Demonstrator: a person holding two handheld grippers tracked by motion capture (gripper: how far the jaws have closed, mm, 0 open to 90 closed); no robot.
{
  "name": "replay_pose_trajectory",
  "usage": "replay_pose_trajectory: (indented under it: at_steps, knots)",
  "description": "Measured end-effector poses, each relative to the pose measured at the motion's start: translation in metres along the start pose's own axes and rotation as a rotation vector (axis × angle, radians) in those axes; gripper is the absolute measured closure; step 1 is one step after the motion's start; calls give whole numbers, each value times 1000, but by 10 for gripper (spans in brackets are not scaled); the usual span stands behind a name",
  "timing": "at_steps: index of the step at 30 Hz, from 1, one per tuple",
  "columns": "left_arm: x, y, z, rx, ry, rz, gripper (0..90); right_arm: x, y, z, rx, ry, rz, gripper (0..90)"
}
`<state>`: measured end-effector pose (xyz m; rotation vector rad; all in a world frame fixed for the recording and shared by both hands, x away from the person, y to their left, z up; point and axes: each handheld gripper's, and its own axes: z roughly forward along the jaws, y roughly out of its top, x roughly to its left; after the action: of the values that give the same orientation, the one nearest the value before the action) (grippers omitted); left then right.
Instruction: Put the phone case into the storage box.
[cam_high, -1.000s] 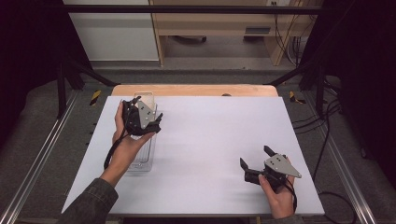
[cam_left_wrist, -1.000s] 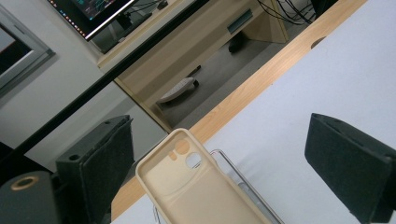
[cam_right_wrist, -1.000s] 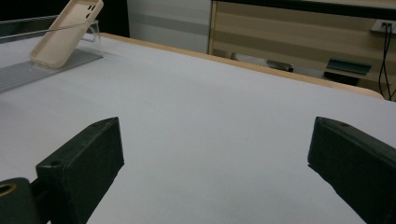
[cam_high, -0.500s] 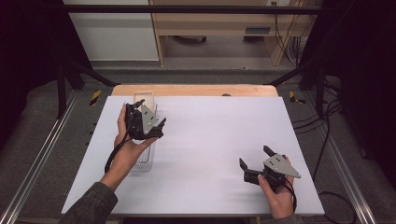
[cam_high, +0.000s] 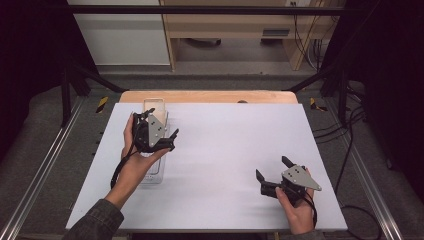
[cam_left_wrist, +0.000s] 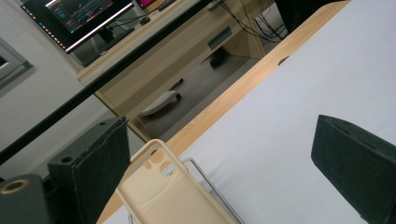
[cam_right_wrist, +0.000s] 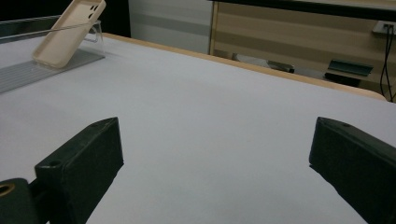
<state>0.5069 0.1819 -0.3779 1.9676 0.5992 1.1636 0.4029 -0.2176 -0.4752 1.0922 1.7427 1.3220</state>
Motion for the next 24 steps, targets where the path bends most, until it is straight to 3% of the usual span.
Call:
replay_pose_trajectory:
  at_steps: [8, 13, 24]
  knots:
    - [-5, 2, -6, -45, 4, 10, 42, -1, 0, -1, -2, 0, 1, 28]
    - [-6, 3, -10, -63, -15, 2, 38, -2, 0, -2, -4, -5, 4, 27]
    - [-2, -2, -25, -116, -49, -44, 35, -1, 1, -2, -6, -3, 0, 27]
